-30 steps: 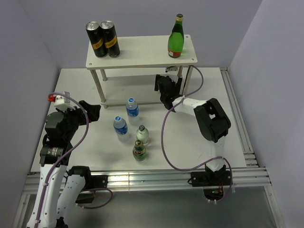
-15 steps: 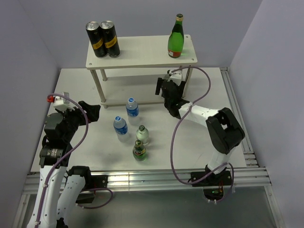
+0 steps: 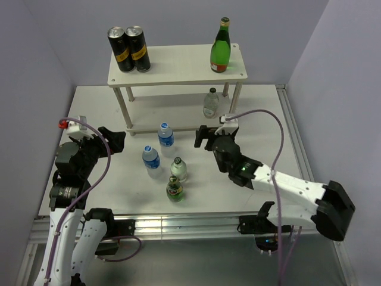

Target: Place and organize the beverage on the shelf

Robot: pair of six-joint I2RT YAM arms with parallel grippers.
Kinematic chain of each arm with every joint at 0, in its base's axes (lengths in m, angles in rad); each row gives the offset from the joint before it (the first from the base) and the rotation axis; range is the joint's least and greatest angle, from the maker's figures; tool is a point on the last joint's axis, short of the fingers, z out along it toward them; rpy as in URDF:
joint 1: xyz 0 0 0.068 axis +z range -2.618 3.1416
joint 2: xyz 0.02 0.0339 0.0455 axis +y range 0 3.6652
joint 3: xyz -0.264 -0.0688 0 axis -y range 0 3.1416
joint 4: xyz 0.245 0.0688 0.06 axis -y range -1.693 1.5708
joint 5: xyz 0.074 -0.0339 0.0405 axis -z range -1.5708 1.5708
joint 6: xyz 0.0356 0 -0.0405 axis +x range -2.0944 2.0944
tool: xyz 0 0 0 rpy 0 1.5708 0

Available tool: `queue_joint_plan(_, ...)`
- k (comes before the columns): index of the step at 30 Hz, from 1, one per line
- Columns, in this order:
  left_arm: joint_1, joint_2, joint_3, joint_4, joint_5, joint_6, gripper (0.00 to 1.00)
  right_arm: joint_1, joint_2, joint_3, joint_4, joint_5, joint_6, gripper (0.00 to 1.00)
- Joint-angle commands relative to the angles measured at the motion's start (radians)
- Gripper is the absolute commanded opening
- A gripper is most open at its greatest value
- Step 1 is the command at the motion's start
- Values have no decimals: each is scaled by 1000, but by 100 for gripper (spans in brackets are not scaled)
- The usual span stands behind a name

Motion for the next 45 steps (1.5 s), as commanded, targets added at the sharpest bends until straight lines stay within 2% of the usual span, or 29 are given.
queue_joint_plan(1,6,-7,3,33,4,15,99,59,-145,-61,-86,51,53,100)
queue_joint_plan(12,7,-3,5,33,1,15,99,283,-688,-355,-252,-153,144,100)
queue_joint_plan(16,12,-6,5,32,-4,15,99,373,-739,-399,-277,-170,213,100)
queue_joint_plan(18,13,-6,5,32,-5,15,99,457,-701,-405,-281,-120,237,100)
queue_joint_plan(23,15,2,5,32,-8,15,99,712,-548,-374,-372,190,395,100)
queue_joint_plan(26,15,3,3,30,-7,13,99,787,-405,-340,-387,264,477,100)
queue_joint_plan(33,15,-3,5,29,-7,13,99,806,-164,-262,-220,288,426,100)
queue_joint_plan(39,15,-10,5,29,-7,15,99,806,-61,-218,-91,362,348,100)
queue_joint_plan(45,15,-13,5,26,-11,13,99,775,63,-159,5,312,287,100)
